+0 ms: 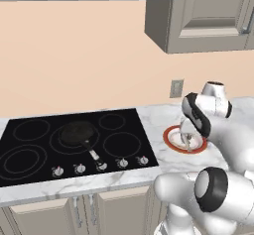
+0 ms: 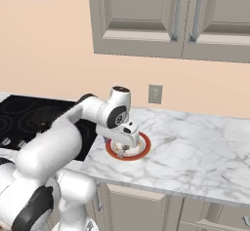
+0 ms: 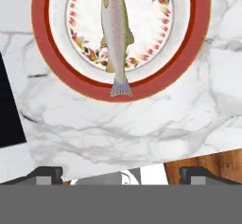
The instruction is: Place the fish on the plate and place the cucumber on the same plate.
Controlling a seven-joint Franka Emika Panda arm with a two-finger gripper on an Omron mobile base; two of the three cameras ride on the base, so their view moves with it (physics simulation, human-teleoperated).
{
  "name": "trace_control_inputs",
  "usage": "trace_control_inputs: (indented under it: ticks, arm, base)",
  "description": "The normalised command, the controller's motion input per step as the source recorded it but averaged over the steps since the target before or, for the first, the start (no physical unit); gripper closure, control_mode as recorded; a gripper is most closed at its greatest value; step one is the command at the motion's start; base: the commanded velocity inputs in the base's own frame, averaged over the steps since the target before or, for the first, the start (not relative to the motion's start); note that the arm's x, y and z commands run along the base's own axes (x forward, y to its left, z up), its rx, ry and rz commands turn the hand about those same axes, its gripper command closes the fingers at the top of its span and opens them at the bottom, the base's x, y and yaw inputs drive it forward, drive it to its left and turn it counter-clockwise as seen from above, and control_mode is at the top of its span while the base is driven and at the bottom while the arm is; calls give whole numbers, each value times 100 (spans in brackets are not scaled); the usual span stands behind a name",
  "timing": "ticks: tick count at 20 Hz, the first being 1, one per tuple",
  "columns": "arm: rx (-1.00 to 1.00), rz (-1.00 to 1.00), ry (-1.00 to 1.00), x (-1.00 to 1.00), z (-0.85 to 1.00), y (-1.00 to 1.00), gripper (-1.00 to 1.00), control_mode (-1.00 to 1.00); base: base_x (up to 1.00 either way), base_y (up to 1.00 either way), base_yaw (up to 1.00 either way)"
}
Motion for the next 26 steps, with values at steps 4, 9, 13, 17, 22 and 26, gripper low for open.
trace_control_inputs:
  ticks: [4, 9, 13, 17, 22, 26]
  arm:
    - [0, 0, -18, -49, 77, 42, -100, -100]
    - [-1, 0, -31, -51, 86, 88, -100, -100]
    - [-2, 0, -31, -60, 96, 76, -100, -100]
    - [-2, 0, -27, -60, 100, 46, -100, -100]
    - [-1, 0, -23, -53, 89, 24, -100, -100]
    - [-3, 0, -4, -51, 73, 0, -100, -100]
  base:
    - [0, 0, 0]
    - [0, 0, 0]
    - [0, 0, 0]
    - [0, 0, 0]
    - [0, 0, 0]
    - [0, 0, 0]
